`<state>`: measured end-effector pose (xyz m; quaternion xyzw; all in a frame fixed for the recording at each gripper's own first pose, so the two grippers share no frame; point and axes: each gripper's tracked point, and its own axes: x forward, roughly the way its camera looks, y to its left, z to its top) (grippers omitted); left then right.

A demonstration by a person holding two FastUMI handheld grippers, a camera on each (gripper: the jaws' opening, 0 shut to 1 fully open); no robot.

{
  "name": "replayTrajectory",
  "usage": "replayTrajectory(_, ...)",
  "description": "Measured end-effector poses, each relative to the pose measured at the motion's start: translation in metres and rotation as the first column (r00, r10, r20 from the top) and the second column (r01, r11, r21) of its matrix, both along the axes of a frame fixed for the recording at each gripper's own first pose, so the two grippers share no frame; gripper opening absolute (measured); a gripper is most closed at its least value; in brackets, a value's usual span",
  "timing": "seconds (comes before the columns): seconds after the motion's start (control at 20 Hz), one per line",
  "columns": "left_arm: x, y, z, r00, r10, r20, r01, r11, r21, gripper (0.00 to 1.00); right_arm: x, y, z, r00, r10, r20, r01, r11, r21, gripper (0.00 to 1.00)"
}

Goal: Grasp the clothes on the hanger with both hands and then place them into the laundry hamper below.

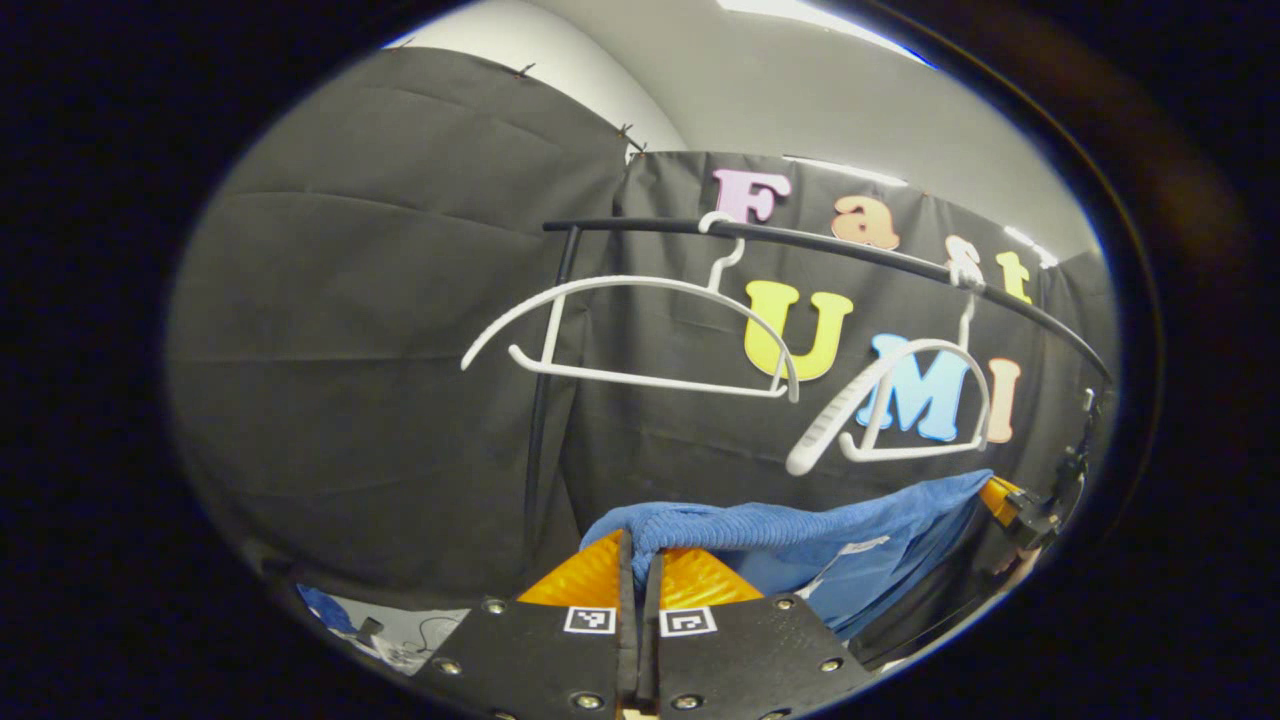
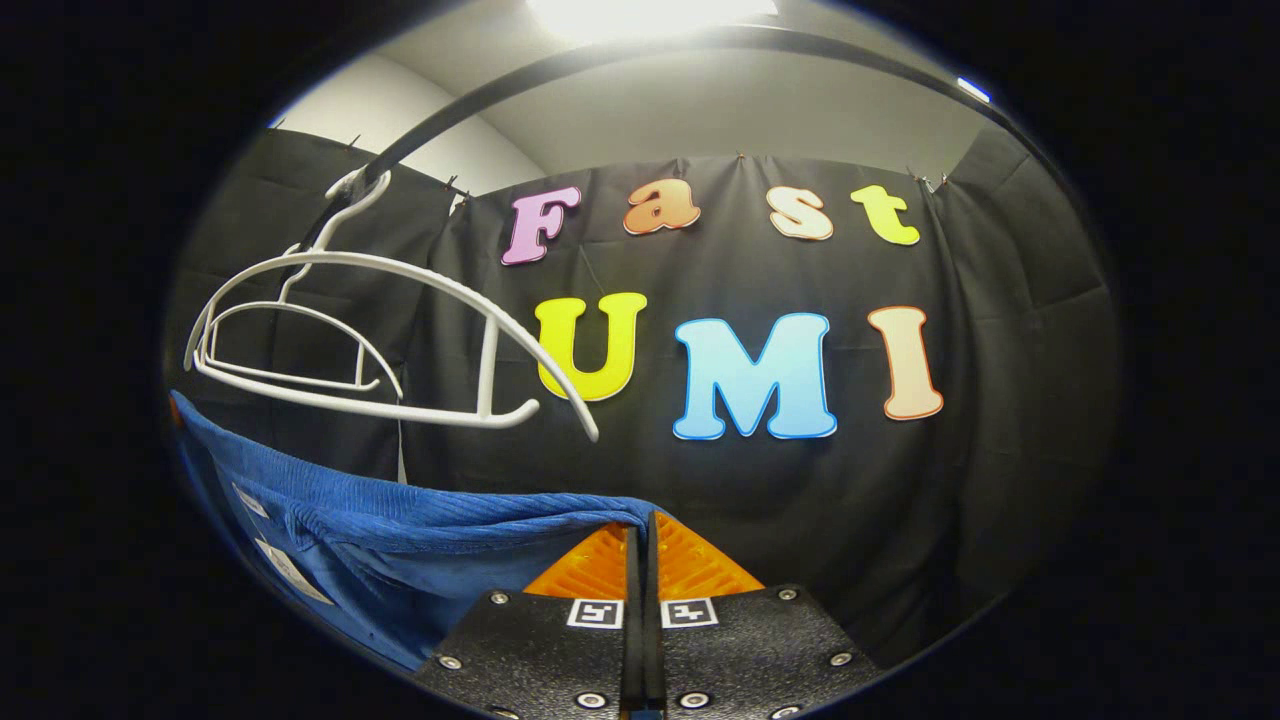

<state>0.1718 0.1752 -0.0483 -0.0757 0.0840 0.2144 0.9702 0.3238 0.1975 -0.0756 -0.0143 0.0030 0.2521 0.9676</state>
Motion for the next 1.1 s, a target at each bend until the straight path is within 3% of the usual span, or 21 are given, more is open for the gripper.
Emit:
replayTrajectory(0.2, -0.010, -0.014, -0.004, 0.997, -0.065, -0.038, 0.067, 0.997, 0.047, 0.01, -0.017, -0.018, 0.003, 0.998, -0.058, -0.028, 0.057, 0.998, -0.018, 0.00)
replayTrajectory(0.4, -0.014, -0.036, 0.000, 0.981, -0.186, -0.053, 0.189, 0.979, 0.076, 0.01, -0.059, -0.036, 0.016, 0.990, -0.134, -0.050, 0.133, 0.991, -0.011, 0.00)
replayTrajectory(0.75, -0.043, -0.063, 0.011, 0.921, -0.390, -0.015, 0.390, 0.917, 0.086, 0.01, -0.146, -0.047, 0.043, 0.976, -0.217, -0.010, 0.217, 0.975, -0.043, 0.00)
replayTrajectory(1.1, -0.057, -0.091, -0.004, 0.864, -0.504, -0.008, 0.504, 0.863, 0.041, 0.01, -0.229, -0.045, 0.042, 0.969, -0.244, -0.030, 0.241, 0.968, -0.075, 0.00)
